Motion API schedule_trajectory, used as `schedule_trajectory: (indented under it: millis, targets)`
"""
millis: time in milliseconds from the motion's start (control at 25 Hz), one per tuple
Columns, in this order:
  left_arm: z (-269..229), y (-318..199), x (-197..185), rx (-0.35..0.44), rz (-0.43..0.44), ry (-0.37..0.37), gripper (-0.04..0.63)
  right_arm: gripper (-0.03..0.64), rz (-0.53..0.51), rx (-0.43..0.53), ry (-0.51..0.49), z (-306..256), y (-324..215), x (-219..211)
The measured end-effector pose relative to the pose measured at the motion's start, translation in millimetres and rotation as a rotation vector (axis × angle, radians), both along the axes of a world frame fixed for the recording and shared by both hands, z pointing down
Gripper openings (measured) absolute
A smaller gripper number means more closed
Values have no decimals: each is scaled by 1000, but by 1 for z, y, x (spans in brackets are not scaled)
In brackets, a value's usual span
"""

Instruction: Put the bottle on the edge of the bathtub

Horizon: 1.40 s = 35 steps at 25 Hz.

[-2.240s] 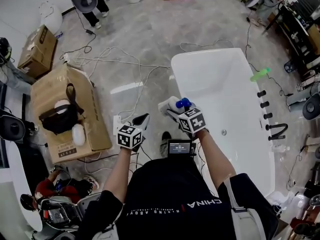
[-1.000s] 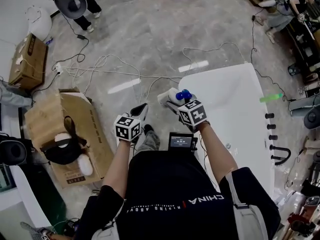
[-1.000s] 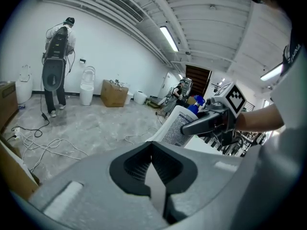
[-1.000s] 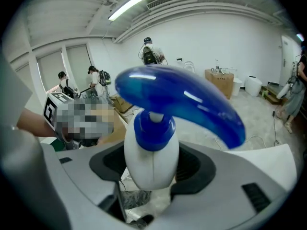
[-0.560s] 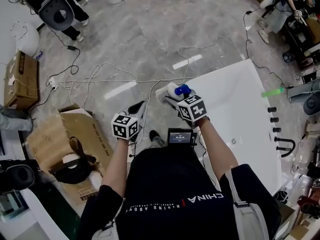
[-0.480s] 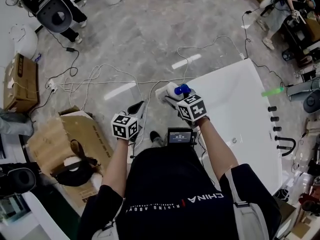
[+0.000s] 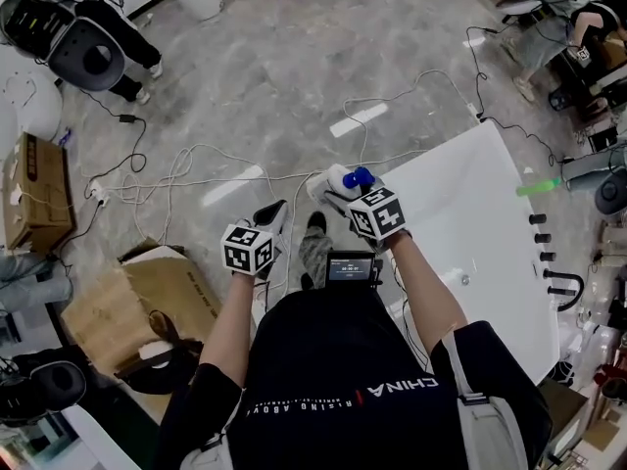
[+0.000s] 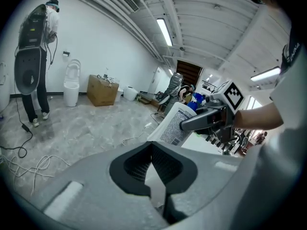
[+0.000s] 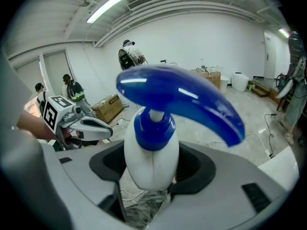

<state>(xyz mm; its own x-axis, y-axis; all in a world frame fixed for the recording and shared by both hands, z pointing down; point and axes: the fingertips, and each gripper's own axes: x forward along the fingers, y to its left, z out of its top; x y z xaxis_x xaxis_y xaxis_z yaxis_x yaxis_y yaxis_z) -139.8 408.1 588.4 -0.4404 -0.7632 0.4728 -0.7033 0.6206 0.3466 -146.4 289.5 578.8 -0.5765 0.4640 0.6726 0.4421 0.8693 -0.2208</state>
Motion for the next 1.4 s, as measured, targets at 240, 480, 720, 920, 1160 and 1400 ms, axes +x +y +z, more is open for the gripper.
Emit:
schedule_trajectory:
  millis: [240, 480, 720, 920, 1160, 1400]
  targets:
    - [-5, -21, -77, -27, 55, -4, 9, 276, 40, -20, -1, -3, -18, -74]
    - [-12, -57, -145, -38, 124, -11, 9, 276, 96, -24, 8, -6, -51, -132]
    - [-19, -104, -188, -34, 208, -19, 9, 276, 183, -23, 8, -11, -95, -166]
    - [-17, -143, -208, -37, 306, -9, 9, 276, 280, -29, 15, -10, -131, -174]
    - [-18, -199, -242, -36, 428, -13, 9, 276, 399, -33, 14, -11, -178, -195]
    - [-15, -276, -281, -36, 608, -1, 9, 276, 571, -31, 7, -15, -247, -226]
